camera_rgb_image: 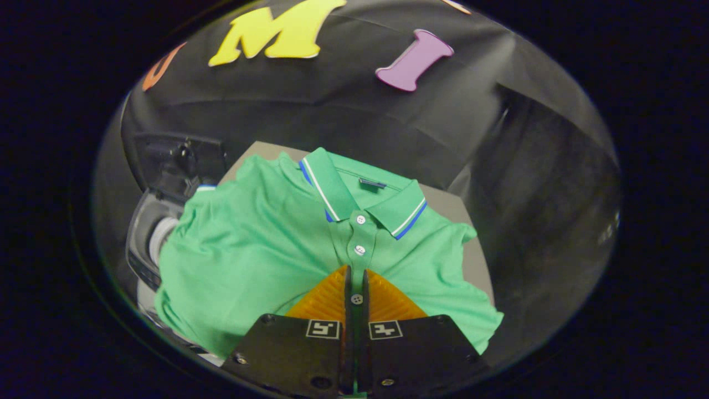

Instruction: Put the clothes into the washing machine and then close the washing machine lid.

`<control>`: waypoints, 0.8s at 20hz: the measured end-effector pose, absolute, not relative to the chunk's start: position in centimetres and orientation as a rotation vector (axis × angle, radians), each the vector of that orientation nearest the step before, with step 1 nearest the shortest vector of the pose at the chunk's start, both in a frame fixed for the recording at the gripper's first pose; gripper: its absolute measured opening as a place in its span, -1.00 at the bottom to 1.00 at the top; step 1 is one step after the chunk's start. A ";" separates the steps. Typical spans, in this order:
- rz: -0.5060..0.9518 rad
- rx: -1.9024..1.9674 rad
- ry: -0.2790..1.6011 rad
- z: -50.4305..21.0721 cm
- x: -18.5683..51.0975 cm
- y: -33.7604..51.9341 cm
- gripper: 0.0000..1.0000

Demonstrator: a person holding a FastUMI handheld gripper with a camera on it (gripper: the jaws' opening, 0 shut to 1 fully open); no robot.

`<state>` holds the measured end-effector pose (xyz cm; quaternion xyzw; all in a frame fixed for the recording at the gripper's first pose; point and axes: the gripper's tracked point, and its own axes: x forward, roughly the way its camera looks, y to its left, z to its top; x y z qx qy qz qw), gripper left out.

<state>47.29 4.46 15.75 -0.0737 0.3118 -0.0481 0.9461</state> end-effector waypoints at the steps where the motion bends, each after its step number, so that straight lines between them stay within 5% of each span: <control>1: -0.076 -0.107 0.651 15.7 47.3 4.2 -0.88; 16: 0.011 0.075 0.579 16.7 47.3 4.1 -0.91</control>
